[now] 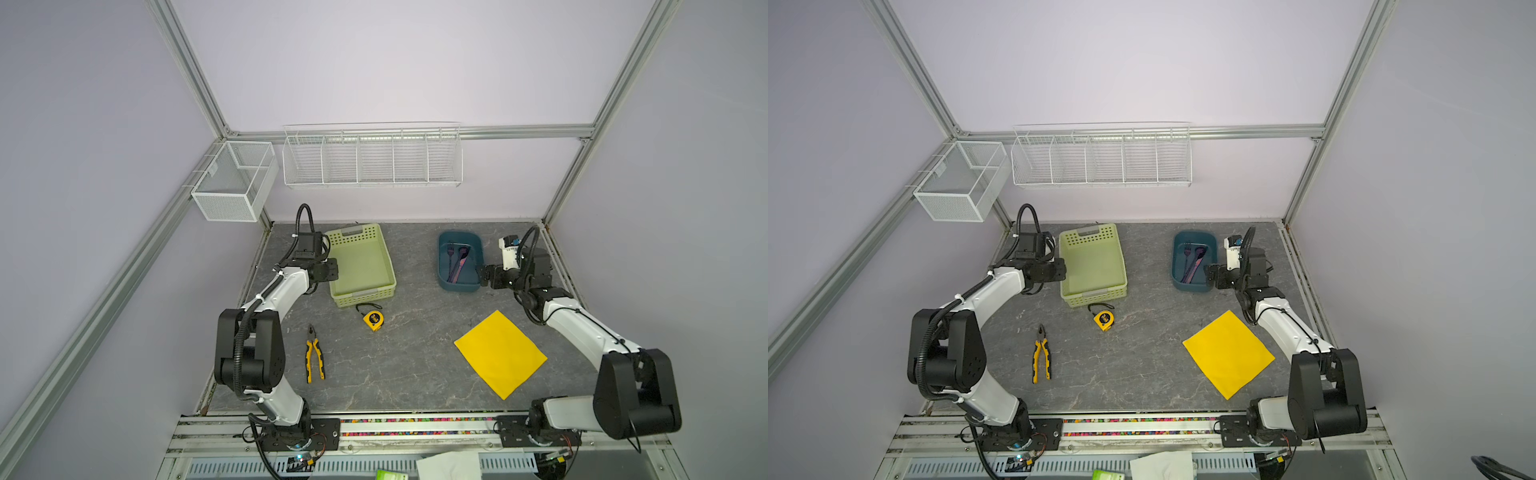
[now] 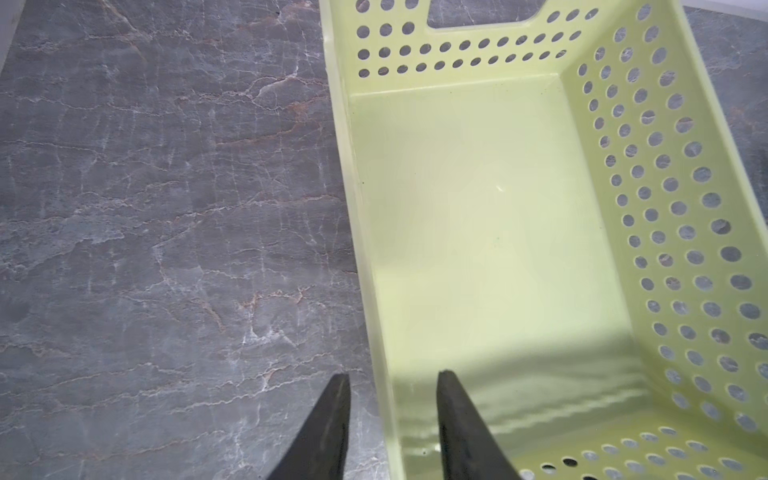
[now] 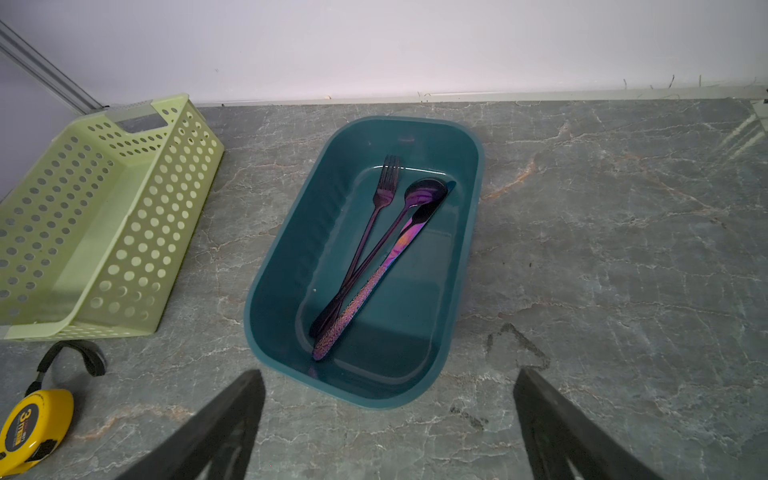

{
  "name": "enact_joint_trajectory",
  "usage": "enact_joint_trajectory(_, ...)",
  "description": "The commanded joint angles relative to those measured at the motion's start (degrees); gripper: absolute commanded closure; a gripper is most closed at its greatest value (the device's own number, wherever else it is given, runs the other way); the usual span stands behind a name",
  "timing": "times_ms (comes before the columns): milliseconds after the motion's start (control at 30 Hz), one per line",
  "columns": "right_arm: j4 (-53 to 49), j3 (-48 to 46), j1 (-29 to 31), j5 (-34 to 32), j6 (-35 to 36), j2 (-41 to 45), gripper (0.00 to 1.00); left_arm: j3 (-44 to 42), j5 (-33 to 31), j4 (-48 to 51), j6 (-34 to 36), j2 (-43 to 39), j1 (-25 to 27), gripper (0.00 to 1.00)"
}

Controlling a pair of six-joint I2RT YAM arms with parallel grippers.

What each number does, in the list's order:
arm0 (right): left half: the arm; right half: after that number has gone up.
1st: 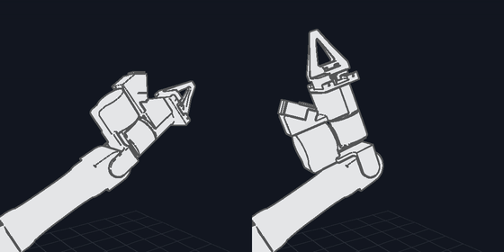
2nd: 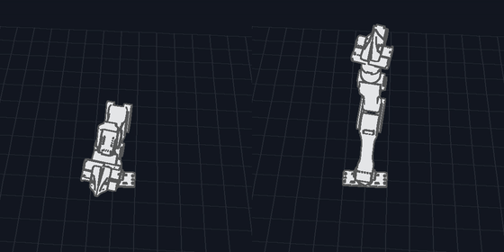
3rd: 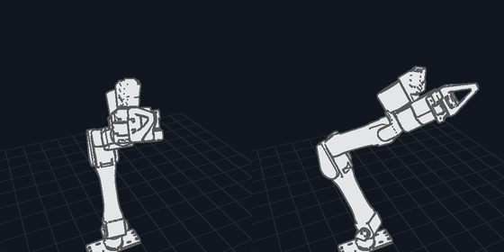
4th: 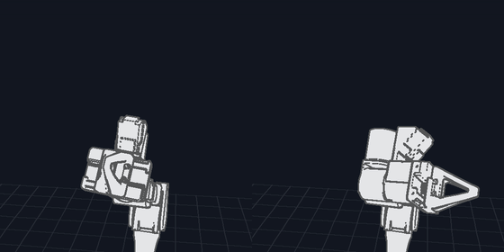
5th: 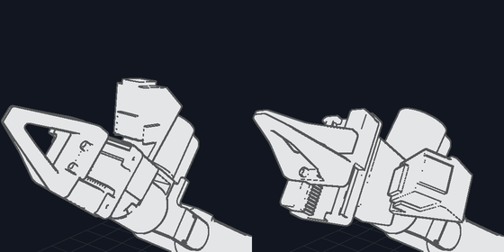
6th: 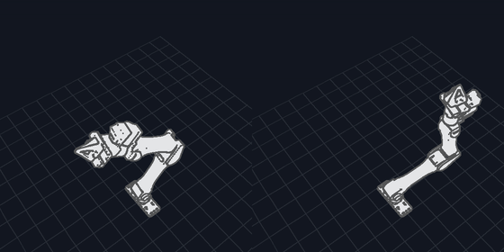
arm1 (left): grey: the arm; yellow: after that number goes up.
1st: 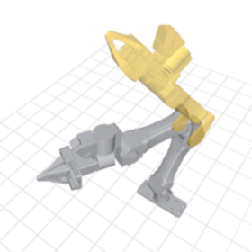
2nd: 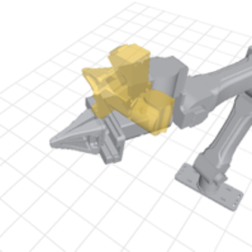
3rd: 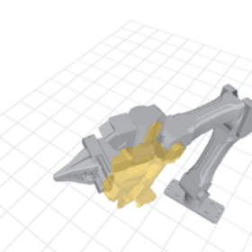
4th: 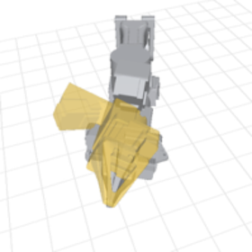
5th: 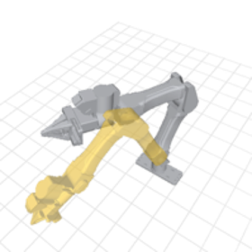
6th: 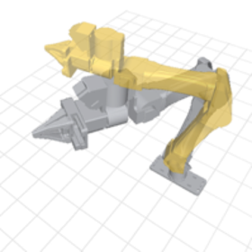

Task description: Place the utensils on the paper napkin and roll it up

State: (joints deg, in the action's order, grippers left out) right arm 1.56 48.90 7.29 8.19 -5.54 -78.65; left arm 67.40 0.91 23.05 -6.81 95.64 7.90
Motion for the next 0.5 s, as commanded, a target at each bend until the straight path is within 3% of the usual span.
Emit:
enact_joint_trajectory(0, -2.02, 3.22, 0.68, -0.28, 0.59, 0.09, 0.03, 1.62, -1.34, 2.5, 0.5, 1.0, 0.28, 0.64)
enact_joint_trajectory(233, -6.71, 5.5, 3.09, 0.84, -3.93, 0.78, 0.0, 3.49, -1.27, 6.74, 0.13, 0.37, 3.27, 0.63)
enact_joint_trajectory(467, -20.12, 9.92, 10.26, -2.7, -7.01, -0.76, 0.1, 1.8, -1.05, 7.72, -0.31, -1.02, 4.05, 0.62)
